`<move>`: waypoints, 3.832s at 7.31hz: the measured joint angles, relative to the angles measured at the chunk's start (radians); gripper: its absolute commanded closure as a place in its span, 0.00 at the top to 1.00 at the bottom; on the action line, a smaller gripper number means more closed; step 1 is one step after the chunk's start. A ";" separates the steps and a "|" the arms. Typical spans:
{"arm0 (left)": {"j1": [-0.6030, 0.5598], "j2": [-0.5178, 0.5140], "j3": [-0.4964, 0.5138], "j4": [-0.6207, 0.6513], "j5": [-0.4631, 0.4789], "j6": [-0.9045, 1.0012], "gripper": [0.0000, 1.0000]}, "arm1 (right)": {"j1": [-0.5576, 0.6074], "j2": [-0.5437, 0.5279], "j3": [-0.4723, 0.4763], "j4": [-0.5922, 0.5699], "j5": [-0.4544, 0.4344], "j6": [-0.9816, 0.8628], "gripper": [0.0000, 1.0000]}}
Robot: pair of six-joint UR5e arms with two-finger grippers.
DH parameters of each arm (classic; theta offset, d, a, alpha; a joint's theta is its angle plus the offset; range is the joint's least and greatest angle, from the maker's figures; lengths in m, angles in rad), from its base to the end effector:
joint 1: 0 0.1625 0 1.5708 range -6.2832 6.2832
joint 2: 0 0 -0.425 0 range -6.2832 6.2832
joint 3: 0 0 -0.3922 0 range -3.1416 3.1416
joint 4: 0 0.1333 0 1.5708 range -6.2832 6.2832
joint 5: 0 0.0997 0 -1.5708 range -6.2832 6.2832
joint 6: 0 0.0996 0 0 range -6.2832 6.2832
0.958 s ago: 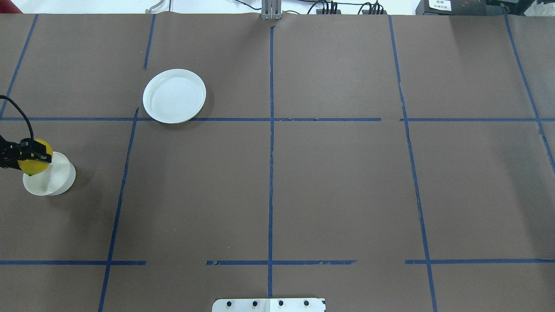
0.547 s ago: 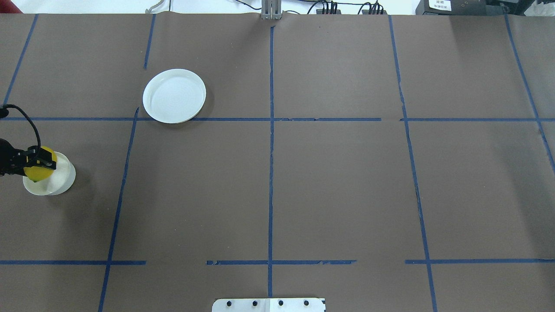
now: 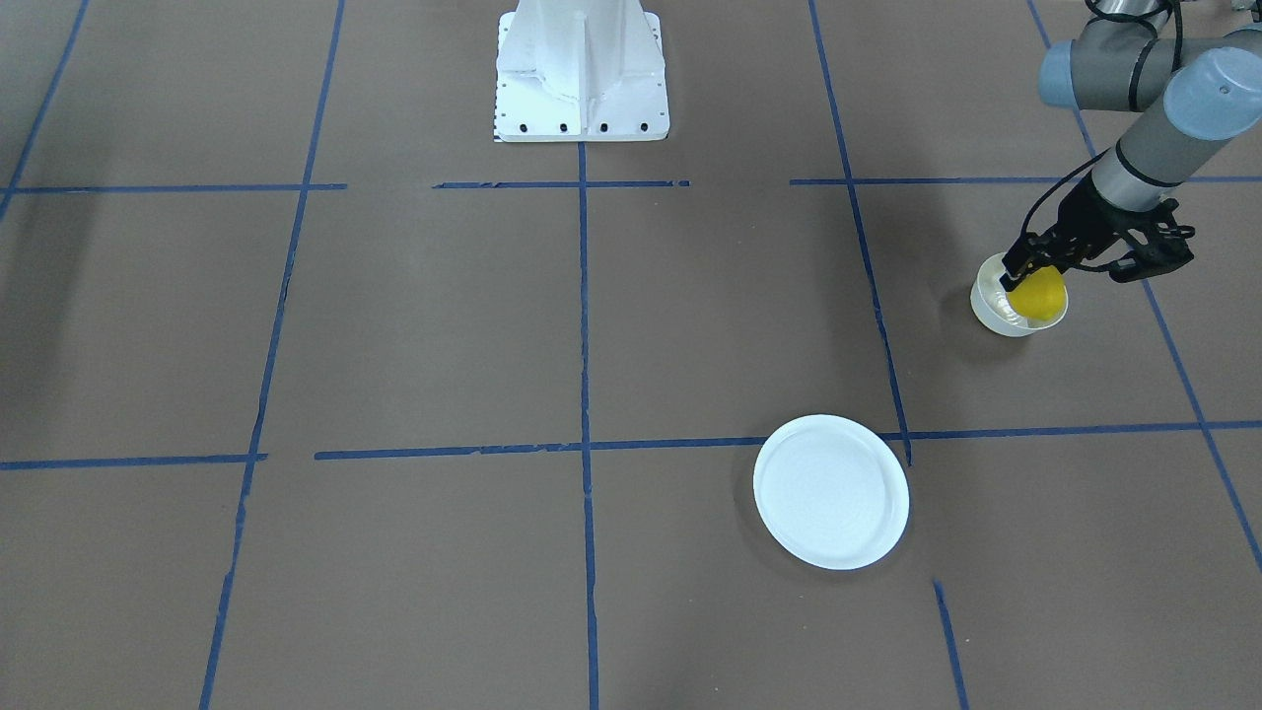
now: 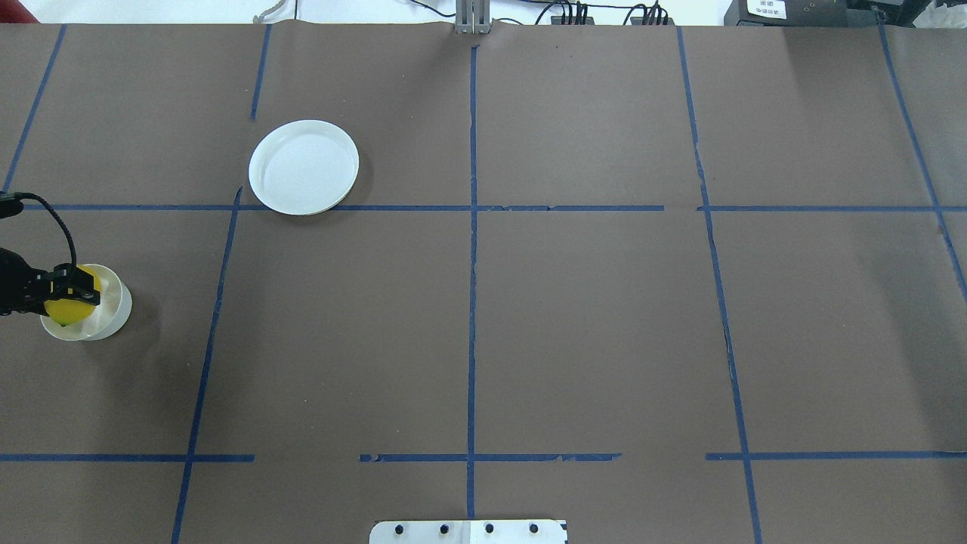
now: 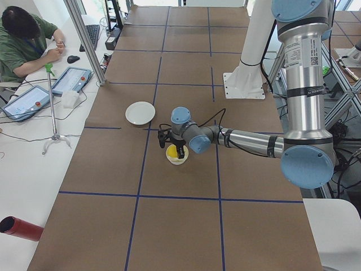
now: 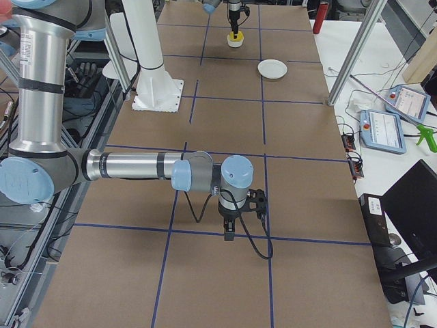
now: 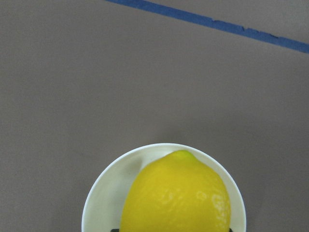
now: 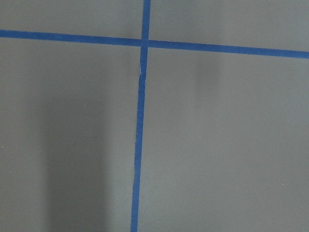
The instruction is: Move lemon from plate to bowl
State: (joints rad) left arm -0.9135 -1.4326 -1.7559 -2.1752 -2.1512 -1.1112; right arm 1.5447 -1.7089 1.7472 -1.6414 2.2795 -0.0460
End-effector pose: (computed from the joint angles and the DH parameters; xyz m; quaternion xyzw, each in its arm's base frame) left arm 0.2206 -0.4146 0.5709 -0.0154 0.4089 -0.1151 0.9051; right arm 0.0572 -0.4322 0.6472 -0.0117 -0.3471 -0.0282 0.9373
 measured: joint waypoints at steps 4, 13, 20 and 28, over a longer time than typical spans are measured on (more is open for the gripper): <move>-0.005 0.003 -0.020 0.007 -0.009 0.010 1.00 | 0.000 0.000 0.000 0.000 0.000 0.000 1.00; -0.544 0.024 -0.050 0.501 -0.035 1.135 1.00 | 0.000 0.000 0.000 0.000 0.000 0.000 1.00; -0.673 0.030 0.019 0.637 -0.158 1.361 1.00 | 0.000 0.000 0.000 0.000 0.000 0.000 1.00; -0.673 0.025 0.025 0.518 -0.146 1.364 1.00 | 0.000 0.000 0.000 0.000 0.000 0.000 1.00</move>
State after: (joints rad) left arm -1.5861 -1.4072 -1.7308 -1.6575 -2.2973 0.2531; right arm 1.5448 -1.7088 1.7472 -1.6417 2.2795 -0.0460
